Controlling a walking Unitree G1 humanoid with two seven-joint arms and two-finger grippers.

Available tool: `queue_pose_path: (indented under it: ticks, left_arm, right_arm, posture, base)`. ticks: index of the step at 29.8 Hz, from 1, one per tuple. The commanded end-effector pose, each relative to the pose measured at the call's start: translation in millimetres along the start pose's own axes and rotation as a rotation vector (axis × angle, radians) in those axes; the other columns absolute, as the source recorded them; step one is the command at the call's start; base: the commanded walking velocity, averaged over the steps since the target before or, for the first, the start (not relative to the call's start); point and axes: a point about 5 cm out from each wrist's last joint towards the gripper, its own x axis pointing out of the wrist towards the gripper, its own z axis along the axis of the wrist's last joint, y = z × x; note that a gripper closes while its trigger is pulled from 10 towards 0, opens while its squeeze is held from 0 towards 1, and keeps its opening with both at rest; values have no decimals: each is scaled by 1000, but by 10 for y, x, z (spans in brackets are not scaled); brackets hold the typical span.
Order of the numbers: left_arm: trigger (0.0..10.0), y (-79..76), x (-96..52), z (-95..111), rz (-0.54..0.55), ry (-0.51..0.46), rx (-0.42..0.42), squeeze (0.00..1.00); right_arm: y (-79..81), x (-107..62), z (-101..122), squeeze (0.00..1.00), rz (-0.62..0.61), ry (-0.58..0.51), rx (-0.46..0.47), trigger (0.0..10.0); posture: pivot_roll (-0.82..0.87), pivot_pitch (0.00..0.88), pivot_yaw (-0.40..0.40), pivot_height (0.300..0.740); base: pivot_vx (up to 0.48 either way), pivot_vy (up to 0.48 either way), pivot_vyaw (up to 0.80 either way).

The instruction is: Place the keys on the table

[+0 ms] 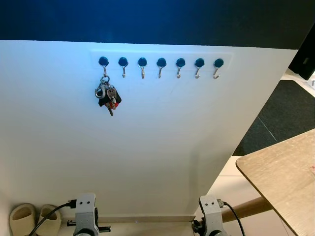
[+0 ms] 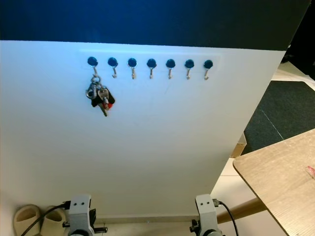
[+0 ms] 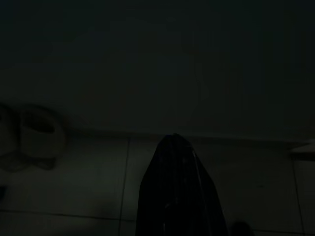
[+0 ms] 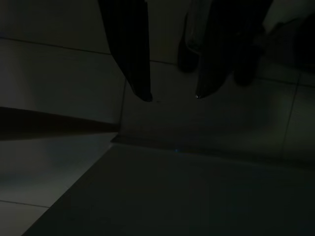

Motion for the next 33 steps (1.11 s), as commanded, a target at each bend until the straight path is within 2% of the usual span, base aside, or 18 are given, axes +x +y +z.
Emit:
queue_pose_path:
  ticks: [1, 8, 23, 28, 30, 33]
  left_arm:
    - [10000, 47, -15, -25, 1, 13, 21, 0]
    - [10000, 52, -25, -34, 0, 11, 25, 0]
    - [10000, 21, -49, -8, -59, -39, 26, 0]
    - [10000, -5, -58, -6, -82, -50, 67, 0]
    - [10000, 0, -60, -21, -73, -42, 24, 0]
    - [10000, 25, -64, -16, -56, -48, 50, 0]
  right_arm:
    - [29, 0, -6, 0, 9, -4, -3, 10000]
    - [33, 0, -8, 0, 12, -3, -6, 10000]
    - [38, -8, -29, 0, 13, 0, -3, 10000]
    - [51, -7, -33, 0, 15, 0, -2, 10000]
    - [59, -6, -33, 0, 16, 0, -1, 10000]
    - [67, -5, -30, 0, 19, -2, -3, 10000]
  posture:
    - [60, 29, -31, 740]
    - [61, 33, -31, 740]
    - [63, 44, -31, 740]
    - [64, 46, -31, 740]
    - [62, 46, -31, 740]
    - [61, 48, -32, 740]
  base:
    - [0, 416, 0]
    - [0, 382, 0]
    - [0, 0, 0]
    - [0, -480, 0]
    - [0, 0, 0]
    - [0, 0, 0]
